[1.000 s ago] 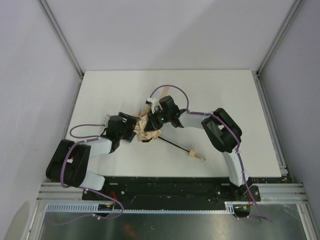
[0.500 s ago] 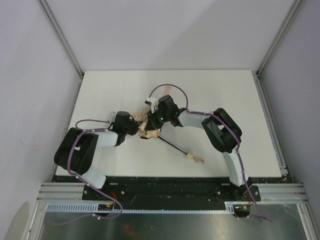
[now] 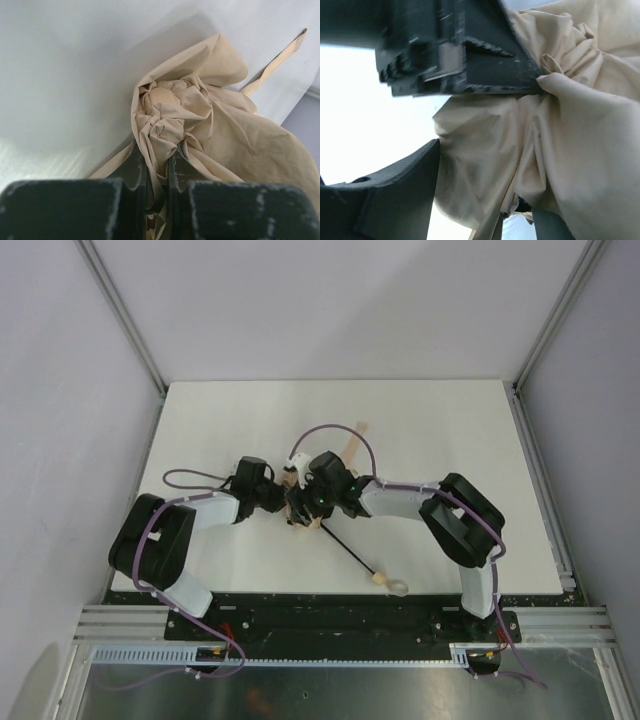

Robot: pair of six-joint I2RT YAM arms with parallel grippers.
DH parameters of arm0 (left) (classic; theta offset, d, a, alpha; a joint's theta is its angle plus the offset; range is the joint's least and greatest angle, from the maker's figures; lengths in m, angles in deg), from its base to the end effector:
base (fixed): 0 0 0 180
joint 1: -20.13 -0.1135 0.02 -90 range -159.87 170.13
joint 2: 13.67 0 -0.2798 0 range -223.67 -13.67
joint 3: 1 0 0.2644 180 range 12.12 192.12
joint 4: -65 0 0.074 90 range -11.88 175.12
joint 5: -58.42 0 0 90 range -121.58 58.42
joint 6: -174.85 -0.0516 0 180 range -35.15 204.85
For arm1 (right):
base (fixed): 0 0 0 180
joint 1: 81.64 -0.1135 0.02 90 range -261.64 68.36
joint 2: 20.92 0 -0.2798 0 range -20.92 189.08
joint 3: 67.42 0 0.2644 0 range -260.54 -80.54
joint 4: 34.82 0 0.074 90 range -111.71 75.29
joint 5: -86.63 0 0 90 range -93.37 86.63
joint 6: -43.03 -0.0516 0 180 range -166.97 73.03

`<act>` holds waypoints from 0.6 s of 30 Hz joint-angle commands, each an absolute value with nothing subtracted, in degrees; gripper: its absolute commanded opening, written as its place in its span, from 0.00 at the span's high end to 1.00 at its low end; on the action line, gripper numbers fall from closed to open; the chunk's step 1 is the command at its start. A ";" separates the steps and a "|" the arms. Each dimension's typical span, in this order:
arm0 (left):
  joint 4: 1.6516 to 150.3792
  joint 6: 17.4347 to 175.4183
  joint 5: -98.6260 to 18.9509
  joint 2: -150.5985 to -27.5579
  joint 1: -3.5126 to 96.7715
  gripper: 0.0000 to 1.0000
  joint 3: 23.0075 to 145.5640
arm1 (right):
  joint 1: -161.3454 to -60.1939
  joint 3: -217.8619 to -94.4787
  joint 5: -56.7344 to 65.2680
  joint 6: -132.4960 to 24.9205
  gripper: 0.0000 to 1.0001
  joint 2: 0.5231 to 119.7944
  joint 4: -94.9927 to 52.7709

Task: Put away the umbrella

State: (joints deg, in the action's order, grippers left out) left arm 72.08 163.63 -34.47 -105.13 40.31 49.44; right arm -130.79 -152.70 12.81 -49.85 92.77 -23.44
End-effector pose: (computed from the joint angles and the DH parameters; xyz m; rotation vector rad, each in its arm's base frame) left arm 0.2905 -0.1095 0.1262 -1.2456 2.2708 -0.7962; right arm 0.2899 0.3573 0.1649 -1.0693 2.1035 0.7846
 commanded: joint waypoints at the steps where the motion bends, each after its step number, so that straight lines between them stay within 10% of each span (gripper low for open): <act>1: 95.83 157.29 -37.82 -108.43 41.67 1.00 47.96 | -133.97 -146.77 5.18 -43.69 0.27 87.25 -21.71; 9: 100.34 158.30 -39.31 -104.08 41.58 1.00 47.37 | -139.76 -148.41 -8.39 -44.27 0.33 91.62 -26.39; 18: 100.55 161.02 -44.69 -100.70 41.60 1.00 45.94 | -139.70 -149.14 -12.99 -53.00 0.88 101.61 -21.35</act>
State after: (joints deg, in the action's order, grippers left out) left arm 83.64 162.03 -37.62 -100.32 39.99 49.68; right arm -140.51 -150.12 -12.32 -48.56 93.05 -25.87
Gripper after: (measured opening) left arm 0.124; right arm 0.237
